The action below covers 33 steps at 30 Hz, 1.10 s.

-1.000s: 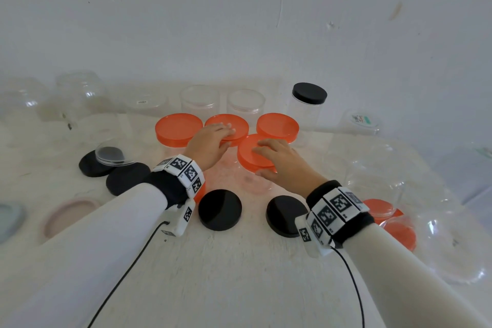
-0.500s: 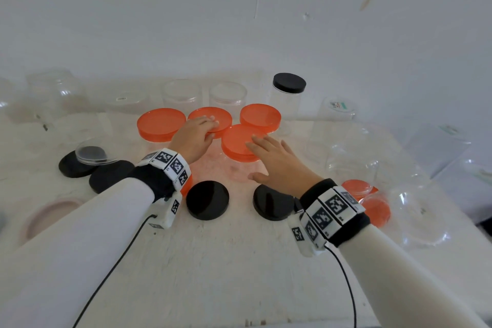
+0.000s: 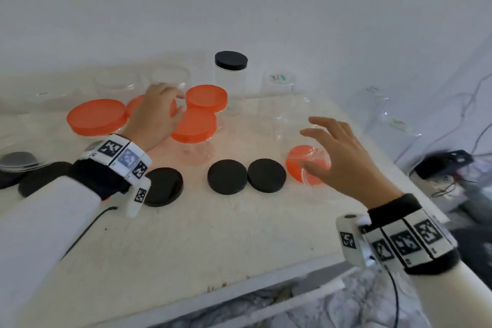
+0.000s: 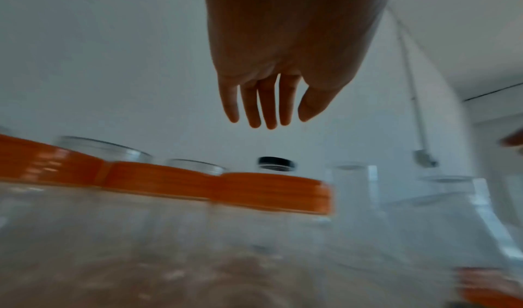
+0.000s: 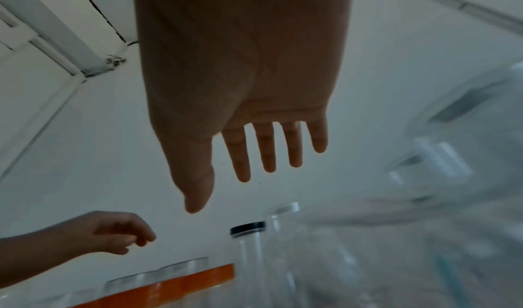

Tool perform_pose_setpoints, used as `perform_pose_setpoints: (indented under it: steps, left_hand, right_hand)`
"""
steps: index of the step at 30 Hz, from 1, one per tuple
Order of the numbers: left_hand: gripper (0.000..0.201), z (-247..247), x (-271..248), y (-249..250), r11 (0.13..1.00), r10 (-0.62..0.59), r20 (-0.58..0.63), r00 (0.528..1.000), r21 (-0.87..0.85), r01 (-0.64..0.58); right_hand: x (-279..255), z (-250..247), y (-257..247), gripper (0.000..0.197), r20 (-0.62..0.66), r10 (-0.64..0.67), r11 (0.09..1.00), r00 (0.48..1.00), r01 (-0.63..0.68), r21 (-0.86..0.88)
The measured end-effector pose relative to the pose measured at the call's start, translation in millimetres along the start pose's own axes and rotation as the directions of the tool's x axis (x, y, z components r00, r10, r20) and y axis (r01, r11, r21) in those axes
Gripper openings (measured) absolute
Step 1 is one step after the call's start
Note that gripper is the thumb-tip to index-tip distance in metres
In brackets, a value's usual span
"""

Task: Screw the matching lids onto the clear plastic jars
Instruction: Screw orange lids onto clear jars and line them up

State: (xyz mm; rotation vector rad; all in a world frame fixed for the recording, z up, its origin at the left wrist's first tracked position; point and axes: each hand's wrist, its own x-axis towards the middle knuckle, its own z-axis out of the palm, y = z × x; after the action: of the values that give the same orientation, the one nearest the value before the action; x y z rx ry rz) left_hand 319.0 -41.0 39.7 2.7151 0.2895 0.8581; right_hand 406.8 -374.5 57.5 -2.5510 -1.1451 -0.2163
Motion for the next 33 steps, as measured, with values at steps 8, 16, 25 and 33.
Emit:
perform_pose_setpoints:
  steps: [8,16,25,33]
  left_hand:
    - [0.048,64.9,-28.8,99.7,0.943,0.318,0.489,0.812,-0.248,-0.220]
    - [0.078,104.1,-25.4,108.9,0.961,0.238,0.769,0.594,-0.101,-0.256]
    - [0.069,106.0,-23.8,102.5,0.964,0.245,0.769,0.591,-0.127,-0.234]
    - [0.075,76.8,-27.9,83.5,0.981,0.193,0.747,0.636,-0.167,-0.100]
  right_hand:
    - [-21.4,-7.7,42.0,0.096,0.189,0.171,0.985,0.967,-0.169,-0.029]
    - [-17.1,2.9,48.9,0.104,0.246,0.184,0.973,0.952,-0.141,-0.182]
    - [-7.7,-4.5,37.2,0.098,0.210,0.074,0.997,0.975,-0.075,-0.004]
    - [16.0,-14.3,13.5,0.086,0.049,-0.090,0.981,0.995,0.080,0.178]
